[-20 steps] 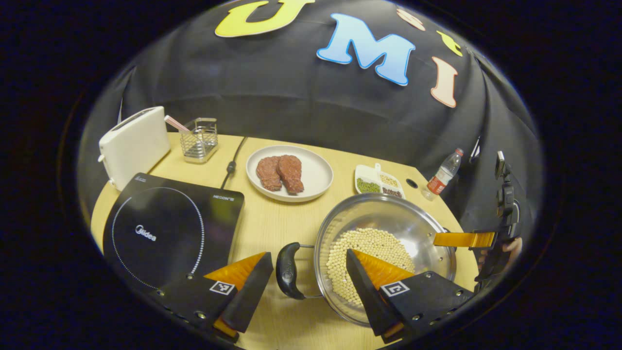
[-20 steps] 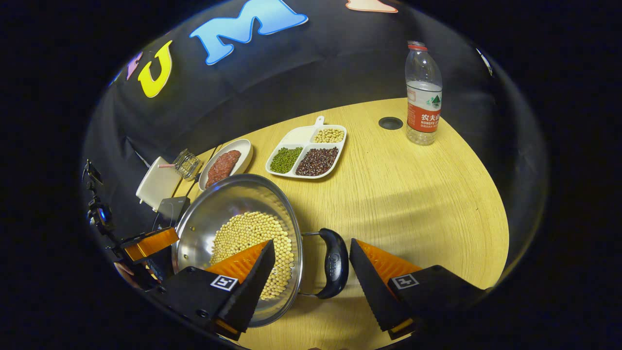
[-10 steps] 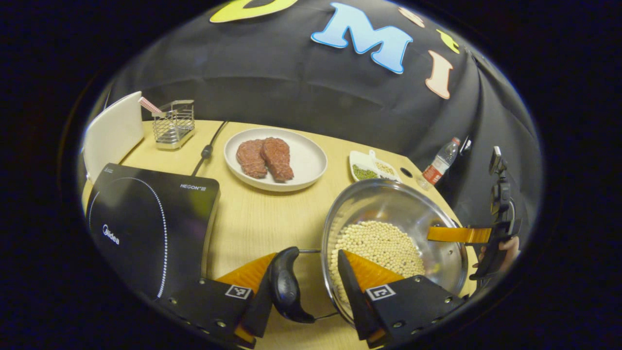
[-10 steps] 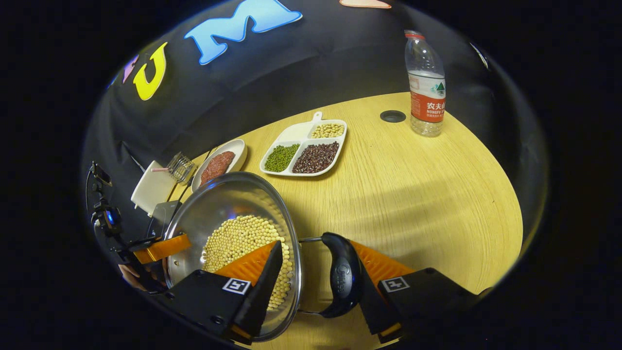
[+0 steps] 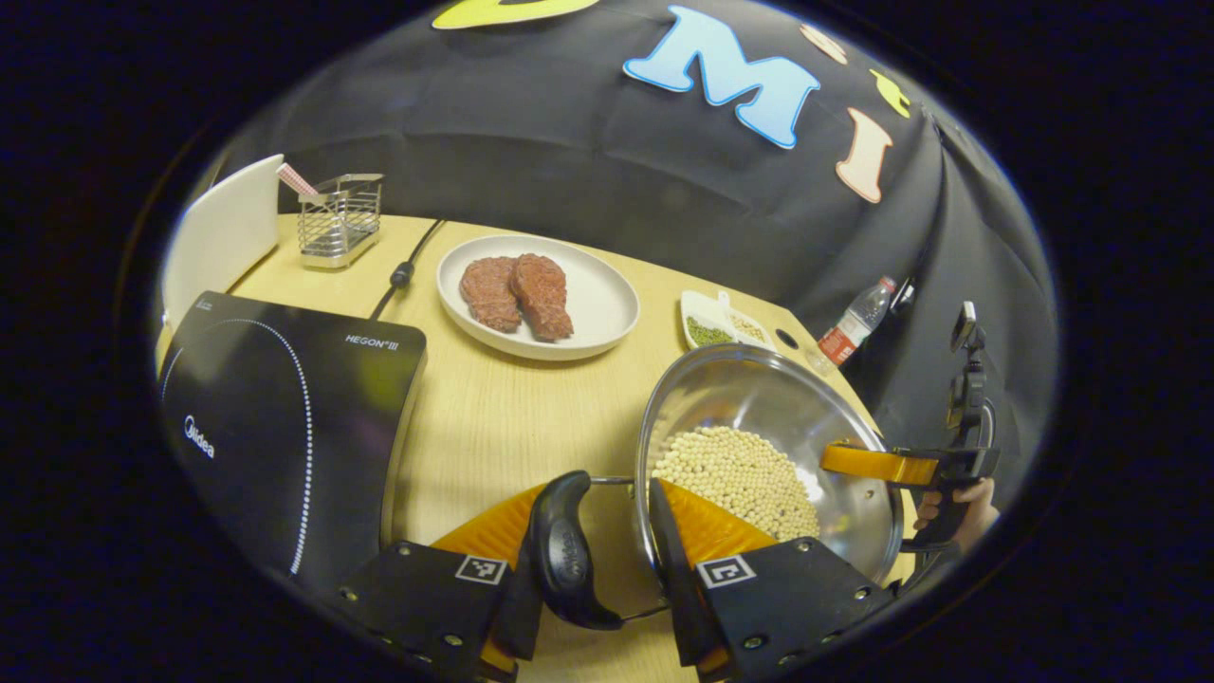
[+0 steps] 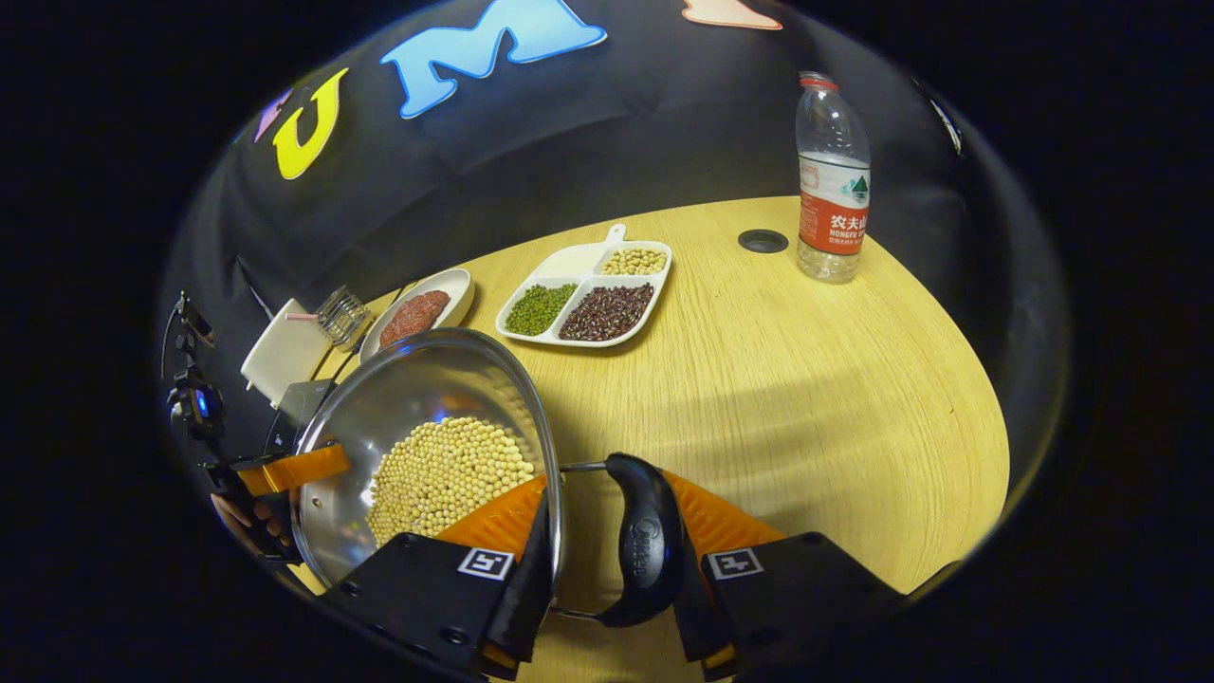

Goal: First push the handle of the pot to place it horizontally, then grasp the pot with both hands and set it on the induction cooktop.

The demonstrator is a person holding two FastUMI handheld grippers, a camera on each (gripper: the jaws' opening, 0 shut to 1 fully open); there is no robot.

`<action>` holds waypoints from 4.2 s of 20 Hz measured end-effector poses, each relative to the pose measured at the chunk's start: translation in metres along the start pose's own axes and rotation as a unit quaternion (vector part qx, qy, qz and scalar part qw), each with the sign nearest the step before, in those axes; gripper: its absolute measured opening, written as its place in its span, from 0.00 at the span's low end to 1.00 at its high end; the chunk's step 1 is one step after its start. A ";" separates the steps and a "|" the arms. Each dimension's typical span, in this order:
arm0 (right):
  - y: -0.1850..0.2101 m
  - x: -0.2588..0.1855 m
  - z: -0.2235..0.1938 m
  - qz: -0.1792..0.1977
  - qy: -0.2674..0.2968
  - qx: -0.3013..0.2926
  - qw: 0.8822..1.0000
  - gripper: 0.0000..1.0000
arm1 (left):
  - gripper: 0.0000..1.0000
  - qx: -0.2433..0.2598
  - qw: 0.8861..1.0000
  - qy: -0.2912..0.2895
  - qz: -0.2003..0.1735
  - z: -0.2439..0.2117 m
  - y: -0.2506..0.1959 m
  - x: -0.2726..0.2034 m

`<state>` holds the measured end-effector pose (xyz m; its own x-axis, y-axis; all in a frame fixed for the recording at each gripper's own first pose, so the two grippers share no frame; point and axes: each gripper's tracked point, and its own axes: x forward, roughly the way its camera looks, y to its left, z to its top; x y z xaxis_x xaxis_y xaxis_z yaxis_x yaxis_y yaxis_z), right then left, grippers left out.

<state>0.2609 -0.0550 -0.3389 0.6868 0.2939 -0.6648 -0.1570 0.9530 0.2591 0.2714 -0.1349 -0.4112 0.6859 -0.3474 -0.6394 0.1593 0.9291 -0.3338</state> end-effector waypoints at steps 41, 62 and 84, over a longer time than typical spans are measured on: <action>0.220 -0.159 -0.028 -0.006 -0.007 0.001 1.000 0.53 | 0.57 0.009 1.000 0.005 -0.005 0.037 0.104 -0.266; 0.364 0.014 -0.020 0.052 0.030 0.015 0.998 0.53 | 0.54 -0.001 0.998 -0.014 0.062 0.079 0.332 -0.227; 0.367 0.055 -0.033 0.052 0.071 0.047 0.995 0.55 | 0.55 -0.006 0.998 0.006 0.062 0.080 0.360 -0.193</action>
<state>0.2179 0.3132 -0.3036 0.5623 0.4044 -0.7213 -0.1496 0.9076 0.3922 0.2528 0.2769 -0.3523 0.6914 -0.2305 -0.6847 0.0646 0.9637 -0.2591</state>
